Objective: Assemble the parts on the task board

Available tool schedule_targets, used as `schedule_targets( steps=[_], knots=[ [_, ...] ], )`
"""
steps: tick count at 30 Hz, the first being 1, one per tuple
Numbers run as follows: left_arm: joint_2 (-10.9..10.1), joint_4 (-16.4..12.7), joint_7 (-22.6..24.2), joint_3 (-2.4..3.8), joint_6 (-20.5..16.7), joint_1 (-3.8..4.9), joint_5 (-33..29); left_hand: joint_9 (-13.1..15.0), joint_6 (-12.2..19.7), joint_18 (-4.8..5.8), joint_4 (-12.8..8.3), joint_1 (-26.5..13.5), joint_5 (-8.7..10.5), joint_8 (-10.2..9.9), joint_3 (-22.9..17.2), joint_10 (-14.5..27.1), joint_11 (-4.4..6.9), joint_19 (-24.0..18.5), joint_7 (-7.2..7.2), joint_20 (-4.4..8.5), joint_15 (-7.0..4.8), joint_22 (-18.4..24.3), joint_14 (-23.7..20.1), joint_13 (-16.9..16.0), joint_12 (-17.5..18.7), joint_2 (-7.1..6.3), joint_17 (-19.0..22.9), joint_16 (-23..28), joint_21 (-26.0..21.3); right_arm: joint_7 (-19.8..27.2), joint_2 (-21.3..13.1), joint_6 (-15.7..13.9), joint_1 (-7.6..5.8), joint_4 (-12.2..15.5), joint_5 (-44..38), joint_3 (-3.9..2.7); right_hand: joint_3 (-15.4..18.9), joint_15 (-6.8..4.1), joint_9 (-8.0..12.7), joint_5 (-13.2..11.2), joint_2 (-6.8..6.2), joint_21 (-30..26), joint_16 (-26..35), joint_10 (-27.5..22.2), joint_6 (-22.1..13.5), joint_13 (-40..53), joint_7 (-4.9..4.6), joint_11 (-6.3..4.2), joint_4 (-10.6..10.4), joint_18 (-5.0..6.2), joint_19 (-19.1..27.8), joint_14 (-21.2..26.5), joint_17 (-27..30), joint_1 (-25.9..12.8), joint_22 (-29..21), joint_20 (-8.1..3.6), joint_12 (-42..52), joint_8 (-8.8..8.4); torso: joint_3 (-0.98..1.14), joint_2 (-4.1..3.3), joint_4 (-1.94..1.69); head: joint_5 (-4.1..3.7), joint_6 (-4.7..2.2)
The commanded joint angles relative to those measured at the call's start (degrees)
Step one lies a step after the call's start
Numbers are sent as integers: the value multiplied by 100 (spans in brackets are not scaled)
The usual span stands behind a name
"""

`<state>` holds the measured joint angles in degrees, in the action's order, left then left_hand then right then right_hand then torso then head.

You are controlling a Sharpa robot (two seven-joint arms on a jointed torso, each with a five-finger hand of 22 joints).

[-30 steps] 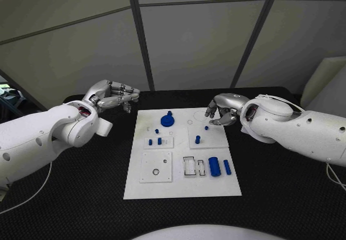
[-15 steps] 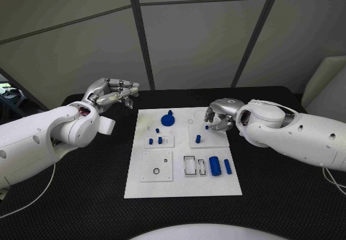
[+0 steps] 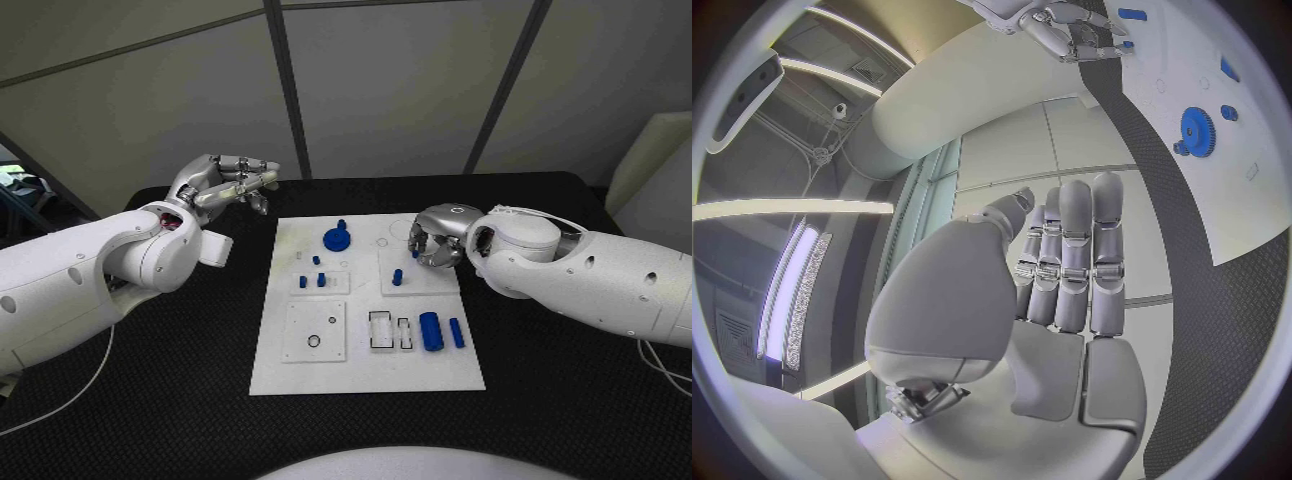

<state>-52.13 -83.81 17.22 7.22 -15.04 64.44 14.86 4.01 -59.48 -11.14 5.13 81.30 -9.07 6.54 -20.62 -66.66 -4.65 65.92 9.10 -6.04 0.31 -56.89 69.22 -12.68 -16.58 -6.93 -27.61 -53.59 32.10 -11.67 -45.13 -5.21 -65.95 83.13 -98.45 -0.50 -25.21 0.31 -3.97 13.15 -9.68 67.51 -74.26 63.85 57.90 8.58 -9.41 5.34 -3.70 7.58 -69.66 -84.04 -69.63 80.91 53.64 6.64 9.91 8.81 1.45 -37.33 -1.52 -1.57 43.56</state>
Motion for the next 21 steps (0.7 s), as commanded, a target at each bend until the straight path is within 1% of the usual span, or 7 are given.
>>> schedule_targets(
  steps=[1, 6, 14, 19, 21],
  knots=[
    [9, -12, 126, 2, -17, 4, -66, -7, -30, 68, -30, 53, -31, 34, 8, 38, 11, 28, 9, -3, -12, 8, 37, -6, -38, -11, 9, 32, -20, 14, 26, 130, 9, -22, -67, 2, -56, 5, -11, 20, 17, 53, -54, 92, 87, -16, 7, -12, 17, -44, -57, -237, -29, 43, 61, -19, 46, -11, -1, 0, 0, 9, 9],
    [16, -11, 115, 2, -20, 3, -66, -8, -25, 69, -32, 55, -31, 36, 8, 49, 6, 30, 19, -4, -9, 10, 41, -10, -49, -8, 15, 38, -23, 29, 61, 152, 40, -42, -67, 4, -116, -30, -21, 28, 63, 127, -88, 239, 214, -33, 50, -58, 64, -59, -99, -241, -58, 47, 158, -47, 79, 6, 4, -1, 2, 27, 20],
    [21, -9, 112, 2, -26, 3, -66, -8, -21, 70, -35, 56, -31, 36, 9, 56, 2, 31, 23, -5, -7, 12, 43, -13, -55, -9, 19, 41, -26, 14, 104, 163, 64, -61, -72, 5, -168, -91, -44, 35, 164, 232, -81, 453, 439, -41, 124, -136, 151, -81, -160, -239, -22, 55, 298, -101, 114, 50, 0, 0, 2, 23, 25],
    [24, -8, 110, 2, -28, 2, -66, -9, -17, 70, -39, 60, -32, 37, 9, 62, -1, 33, 27, -5, -5, 13, 45, -15, -62, -9, 22, 43, -28, -68, 114, 30, 76, -55, -170, 5, -189, -133, -66, 7, 267, 295, -86, 587, 590, -36, 176, -186, 201, -94, -200, -243, -11, 64, 384, -137, 135, 90, 1, 4, 2, 16, 32],
    [24, -8, 110, 2, -28, 2, -66, -9, -17, 70, -39, 60, -32, 37, 9, 62, -1, 33, 27, -5, -5, 13, 45, -15, -62, -9, 22, 43, -28, -96, 114, -66, 80, -51, -211, 5, -237, -154, -75, -86, 339, 329, -90, 646, 649, -34, 195, -205, 247, -102, -222, -245, -7, 101, 430, -158, 139, 101, 0, 5, 4, 14, 30]
  ],
)
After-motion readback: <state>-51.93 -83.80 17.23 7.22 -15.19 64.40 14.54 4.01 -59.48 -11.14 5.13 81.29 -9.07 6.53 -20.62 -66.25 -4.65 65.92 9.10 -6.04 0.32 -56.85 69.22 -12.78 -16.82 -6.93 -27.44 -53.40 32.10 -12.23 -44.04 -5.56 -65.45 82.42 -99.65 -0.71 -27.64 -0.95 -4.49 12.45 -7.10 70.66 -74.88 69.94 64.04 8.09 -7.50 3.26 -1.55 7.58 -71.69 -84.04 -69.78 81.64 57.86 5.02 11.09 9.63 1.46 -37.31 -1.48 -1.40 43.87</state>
